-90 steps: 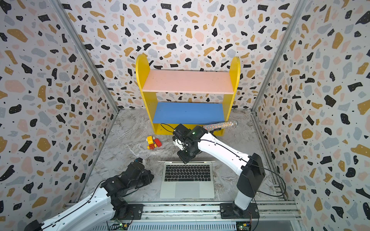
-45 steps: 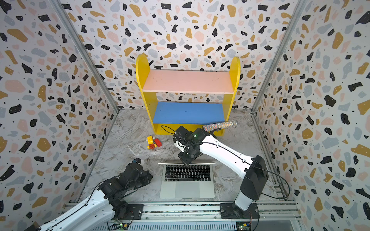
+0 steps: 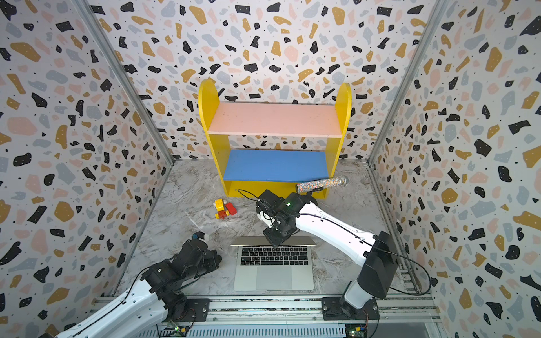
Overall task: Close the laptop lid and set it aside
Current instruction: Close the lid of the laptop.
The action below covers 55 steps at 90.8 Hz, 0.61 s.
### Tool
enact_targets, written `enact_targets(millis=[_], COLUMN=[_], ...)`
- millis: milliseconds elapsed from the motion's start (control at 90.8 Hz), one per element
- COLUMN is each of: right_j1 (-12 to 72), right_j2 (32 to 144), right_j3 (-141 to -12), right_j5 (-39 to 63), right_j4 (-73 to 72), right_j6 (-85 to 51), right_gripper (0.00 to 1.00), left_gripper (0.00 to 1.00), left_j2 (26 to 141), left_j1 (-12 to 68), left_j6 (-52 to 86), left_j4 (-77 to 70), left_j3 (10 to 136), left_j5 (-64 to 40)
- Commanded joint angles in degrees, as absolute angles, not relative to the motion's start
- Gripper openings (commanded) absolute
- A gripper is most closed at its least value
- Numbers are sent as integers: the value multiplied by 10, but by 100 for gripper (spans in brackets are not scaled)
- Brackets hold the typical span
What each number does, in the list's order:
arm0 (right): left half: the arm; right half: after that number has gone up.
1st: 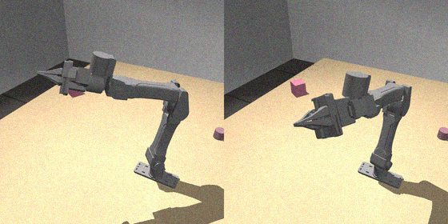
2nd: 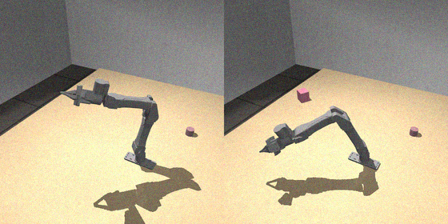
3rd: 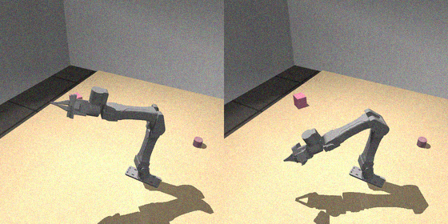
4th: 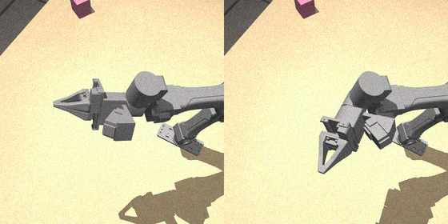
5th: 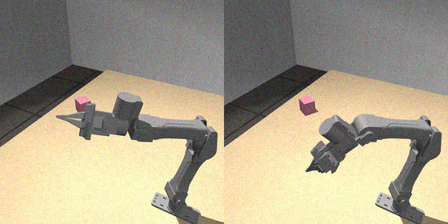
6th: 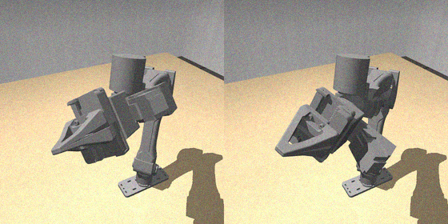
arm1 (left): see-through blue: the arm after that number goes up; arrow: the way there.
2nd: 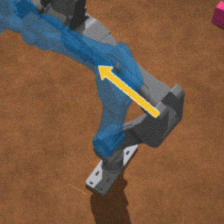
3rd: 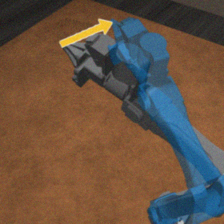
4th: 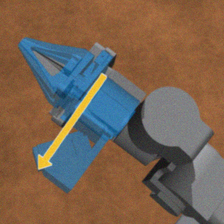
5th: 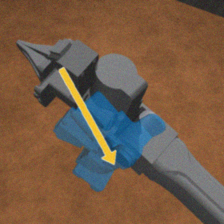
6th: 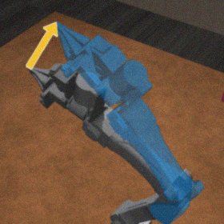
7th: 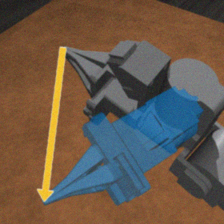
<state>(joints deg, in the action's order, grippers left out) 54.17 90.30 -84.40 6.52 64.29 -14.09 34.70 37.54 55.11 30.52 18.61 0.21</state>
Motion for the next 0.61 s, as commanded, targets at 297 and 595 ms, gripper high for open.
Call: enact_targets(millis=[297, 595], right_j1=[551, 554], right_j2=[865, 848], right_j3=[-818, -792], right_j5=[75, 80], right_j4=[687, 678], right_j6=[-153, -160], right_gripper=[0, 0], left_gripper=[0, 0], left_j2=[336, 328], left_j1=[371, 371], left_j6=[545, 544], left_j4=[322, 330], left_j3=[203, 206], left_j5=[19, 29])
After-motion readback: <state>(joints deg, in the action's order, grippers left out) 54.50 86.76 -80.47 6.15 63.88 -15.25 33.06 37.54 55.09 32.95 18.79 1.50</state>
